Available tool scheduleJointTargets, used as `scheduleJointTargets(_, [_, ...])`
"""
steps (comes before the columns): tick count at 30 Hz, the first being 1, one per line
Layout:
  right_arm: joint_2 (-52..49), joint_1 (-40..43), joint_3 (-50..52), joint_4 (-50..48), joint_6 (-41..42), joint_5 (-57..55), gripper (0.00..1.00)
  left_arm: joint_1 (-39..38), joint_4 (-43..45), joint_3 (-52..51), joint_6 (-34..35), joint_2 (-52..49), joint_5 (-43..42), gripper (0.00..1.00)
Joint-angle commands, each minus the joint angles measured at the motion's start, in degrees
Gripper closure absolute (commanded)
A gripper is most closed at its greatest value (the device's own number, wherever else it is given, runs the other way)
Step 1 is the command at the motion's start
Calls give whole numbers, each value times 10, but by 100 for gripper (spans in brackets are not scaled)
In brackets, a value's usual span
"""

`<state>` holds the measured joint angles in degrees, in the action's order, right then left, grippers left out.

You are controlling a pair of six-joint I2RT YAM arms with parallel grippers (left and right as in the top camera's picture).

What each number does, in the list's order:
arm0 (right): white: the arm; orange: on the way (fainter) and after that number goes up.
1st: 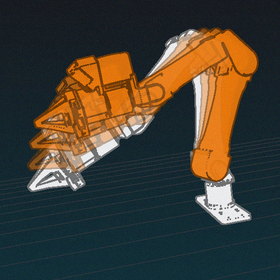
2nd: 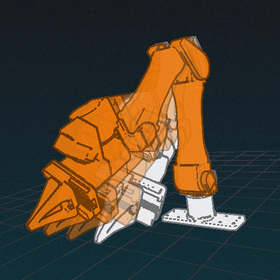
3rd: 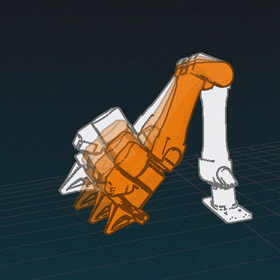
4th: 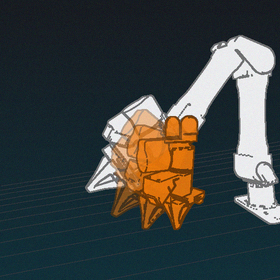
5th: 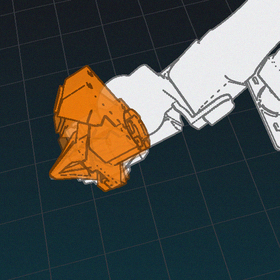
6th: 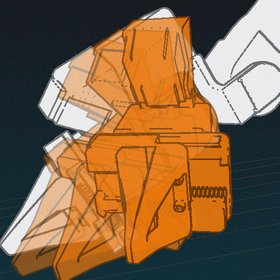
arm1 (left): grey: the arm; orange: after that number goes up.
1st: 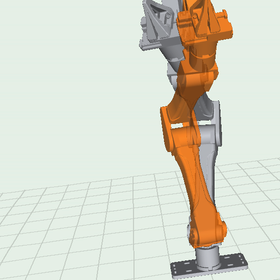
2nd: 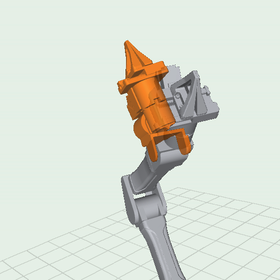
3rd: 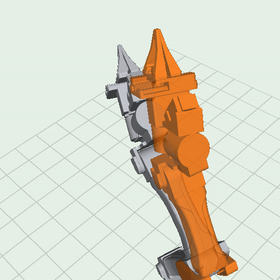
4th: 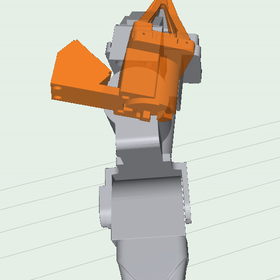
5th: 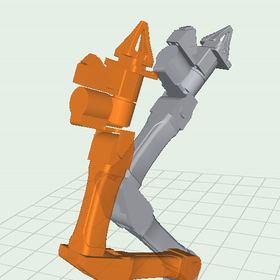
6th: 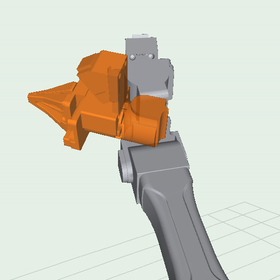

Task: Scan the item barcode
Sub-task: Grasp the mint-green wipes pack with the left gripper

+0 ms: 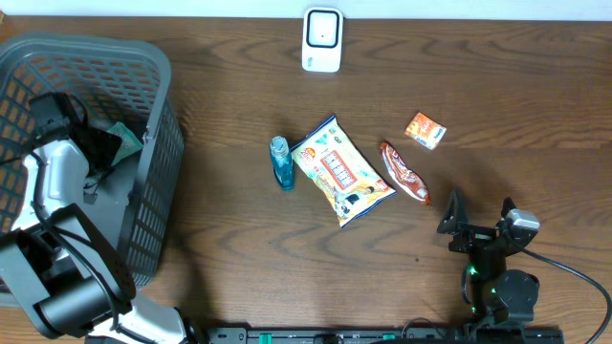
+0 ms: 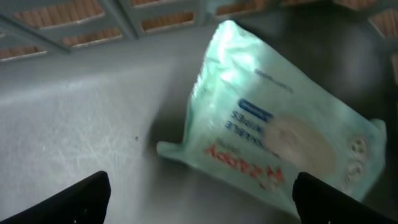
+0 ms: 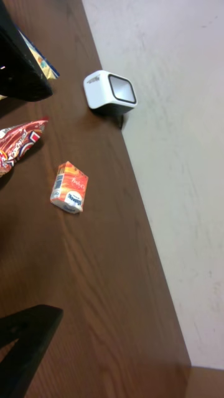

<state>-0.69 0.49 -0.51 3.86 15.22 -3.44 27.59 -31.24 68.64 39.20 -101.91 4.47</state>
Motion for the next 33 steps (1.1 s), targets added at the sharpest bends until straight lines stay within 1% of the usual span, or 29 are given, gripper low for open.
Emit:
scheduleJointTargets(1, [3,-9,2,0,-7,-5,1,16,20,-21,5,-7,11,6])
scheduleJointTargets(4, [3,-9,2,0,-7,-5,1,24,52,-33,2,-7,11,6])
scheduleJointTargets(6, [3,-9,2,0,-7,-5,1,24,78,-41,-19,-7,8,5])
scheduleJointTargets(9, [3,-9,2,0,-7,-5,1,22,105,-49,-52,-10,-25,5])
scheduleJointTargets(10, [3,-9,2,0,-7,-5,1,22,116,-49,-72,-13,-49,5])
scheduleJointTargets(14, [3,-9,2,0,-7,-5,1,22,121,-49,-103,-26,-80,6])
scheduleJointTargets(19, [3,-9,2,0,-7,-5,1,22,110,-53,-105,-65,-80,9])
scheduleJointTargets(20, [3,-9,2,0,-7,-5,1,22,110,-53,-105,-78,-80,14])
scheduleJointTargets(21, [3,-9,2,0,-7,-5,1,22,110,-53,-105,-92,-84,23])
scheduleJointTargets(22, [3,-9,2,0,-7,-5,1,22,110,-53,-105,-103,-89,36])
scheduleJointTargets(24, [3,-9,2,0,-7,-5,1,22,111,-53,-107,-129,-107,66])
scheduleJointTargets(25, [3,-9,2,0,-7,-5,1,22,112,-53,-111,-137,-120,90])
scheduleJointTargets(26, [3,-9,2,0,-7,-5,1,22,111,-53,-112,-145,-134,92])
scheduleJointTargets(28, [3,-9,2,0,-7,-5,1,22,109,-53,-112,-149,-156,93])
scheduleJointTargets(33, [3,-9,2,0,-7,-5,1,23,96,-53,-111,-116,-165,93])
